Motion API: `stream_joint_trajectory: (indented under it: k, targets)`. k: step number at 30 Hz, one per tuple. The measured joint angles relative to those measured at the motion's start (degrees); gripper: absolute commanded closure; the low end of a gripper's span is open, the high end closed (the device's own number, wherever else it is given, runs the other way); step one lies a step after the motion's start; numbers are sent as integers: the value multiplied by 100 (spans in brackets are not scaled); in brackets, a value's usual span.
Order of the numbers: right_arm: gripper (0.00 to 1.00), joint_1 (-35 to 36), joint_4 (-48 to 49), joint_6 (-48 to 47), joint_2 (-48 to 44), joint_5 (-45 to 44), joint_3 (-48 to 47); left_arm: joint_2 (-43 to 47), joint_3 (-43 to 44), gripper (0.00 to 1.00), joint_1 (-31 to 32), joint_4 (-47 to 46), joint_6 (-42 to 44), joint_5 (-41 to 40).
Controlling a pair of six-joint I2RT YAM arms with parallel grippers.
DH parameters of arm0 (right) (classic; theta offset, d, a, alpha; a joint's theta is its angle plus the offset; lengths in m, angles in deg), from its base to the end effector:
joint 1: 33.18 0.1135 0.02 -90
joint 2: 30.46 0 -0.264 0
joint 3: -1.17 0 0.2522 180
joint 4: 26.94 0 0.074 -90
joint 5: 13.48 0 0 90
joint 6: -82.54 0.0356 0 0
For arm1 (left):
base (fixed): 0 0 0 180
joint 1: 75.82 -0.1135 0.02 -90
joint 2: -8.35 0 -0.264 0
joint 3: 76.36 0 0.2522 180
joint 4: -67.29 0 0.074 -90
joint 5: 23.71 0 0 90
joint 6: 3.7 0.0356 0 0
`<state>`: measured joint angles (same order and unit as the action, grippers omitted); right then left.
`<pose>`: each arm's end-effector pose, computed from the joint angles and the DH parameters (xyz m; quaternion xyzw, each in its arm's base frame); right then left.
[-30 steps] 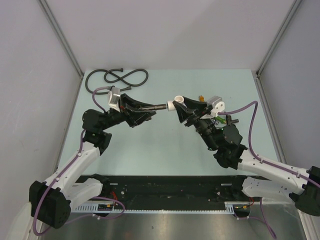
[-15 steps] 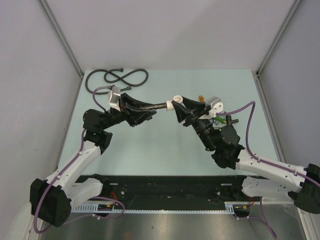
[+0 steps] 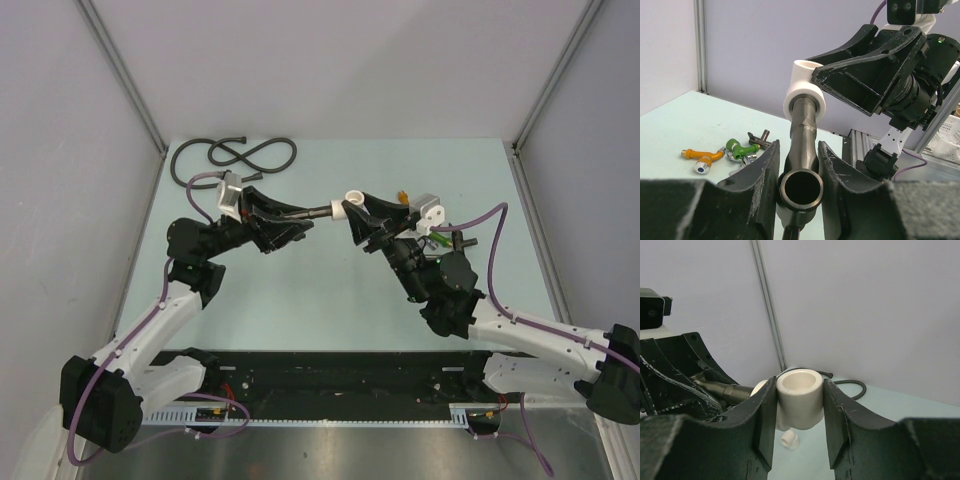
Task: Install the water faucets
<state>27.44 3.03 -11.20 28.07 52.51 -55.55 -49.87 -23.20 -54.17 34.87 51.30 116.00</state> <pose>0.1246 0.1917 0.3810 -0.1167 0.5204 0.3056 0.7888 0.1929 -0.1058 0.3603 0.3018 0.5102 -0.5601 0.5787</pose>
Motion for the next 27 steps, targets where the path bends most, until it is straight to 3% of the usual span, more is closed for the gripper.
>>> stream_joint_trajectory:
  k: [10,27]
  targets:
    - [100,26,35,2,50,-98,-2,2,0,100,15,85,59,-2]
    - [100,26,-1130,79,63,-188,-424,22,284,100,35,1464,1121,264]
